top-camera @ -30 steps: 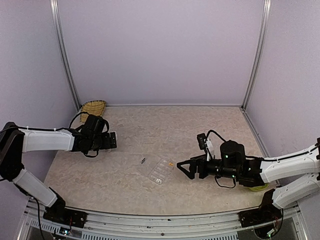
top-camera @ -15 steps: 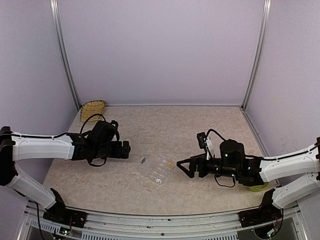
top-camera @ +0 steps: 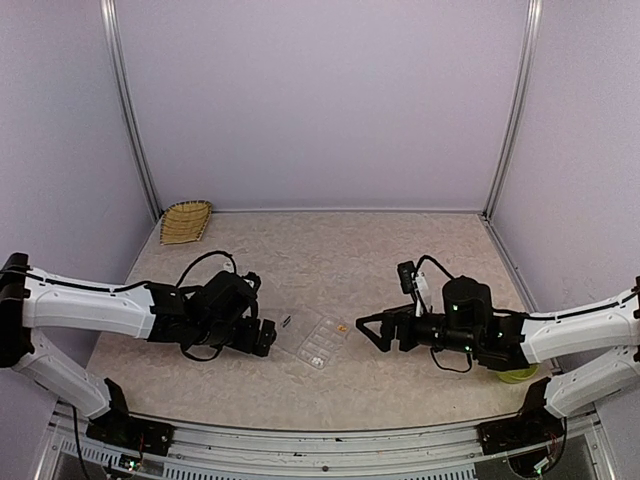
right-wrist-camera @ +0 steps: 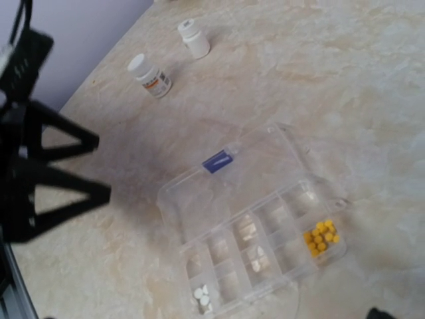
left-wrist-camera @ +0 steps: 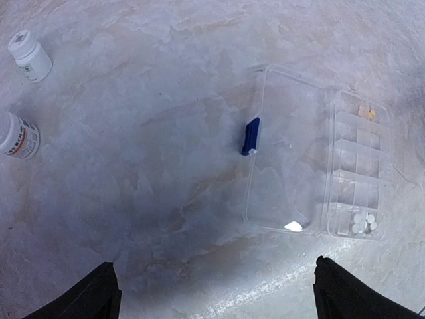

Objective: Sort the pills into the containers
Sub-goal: Adjust the pill container at the center of the board.

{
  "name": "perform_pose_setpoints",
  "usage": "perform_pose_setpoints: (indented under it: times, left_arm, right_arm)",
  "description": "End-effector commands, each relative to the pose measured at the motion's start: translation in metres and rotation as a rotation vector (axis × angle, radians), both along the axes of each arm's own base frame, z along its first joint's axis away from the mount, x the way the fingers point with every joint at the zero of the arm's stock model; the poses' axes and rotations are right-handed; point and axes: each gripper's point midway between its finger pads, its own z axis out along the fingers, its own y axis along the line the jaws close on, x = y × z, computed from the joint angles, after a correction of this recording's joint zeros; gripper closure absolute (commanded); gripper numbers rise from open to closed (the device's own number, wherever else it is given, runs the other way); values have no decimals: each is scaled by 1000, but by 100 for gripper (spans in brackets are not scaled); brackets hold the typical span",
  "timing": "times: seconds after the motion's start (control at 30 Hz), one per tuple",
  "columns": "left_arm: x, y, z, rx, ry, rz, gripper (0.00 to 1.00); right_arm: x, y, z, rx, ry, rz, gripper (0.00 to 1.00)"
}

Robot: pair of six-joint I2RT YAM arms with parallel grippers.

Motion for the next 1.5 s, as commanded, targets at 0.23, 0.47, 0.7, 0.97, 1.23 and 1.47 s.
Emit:
perform_pose_setpoints:
  times: [0.23, 0.47, 0.7, 0.97, 1.23, 1.47]
  left_arm:
    - [-26, -4, -31, 91, 67, -50, 1]
    - [-25, 0, -46, 177, 70, -46, 1]
    - [-14, 2, -50, 223, 35, -12, 1]
    - [7, -5, -52, 247, 7, 7, 1]
    - [30, -3, -52, 247, -12, 32, 1]
    - [36, -8, -47, 231, -22, 20, 1]
  right_arm:
    - [10, -12, -1, -19, -7, -46, 0]
    - [16, -15, -2, -37, -8, -60, 0]
    - [22, -22, -1, -54, -15, -85, 0]
    - [22, -27, -4, -60, -9, -92, 0]
    - [21, -27, -13, -72, 10, -88, 0]
    - [16, -18, -25, -78, 49, -38, 5]
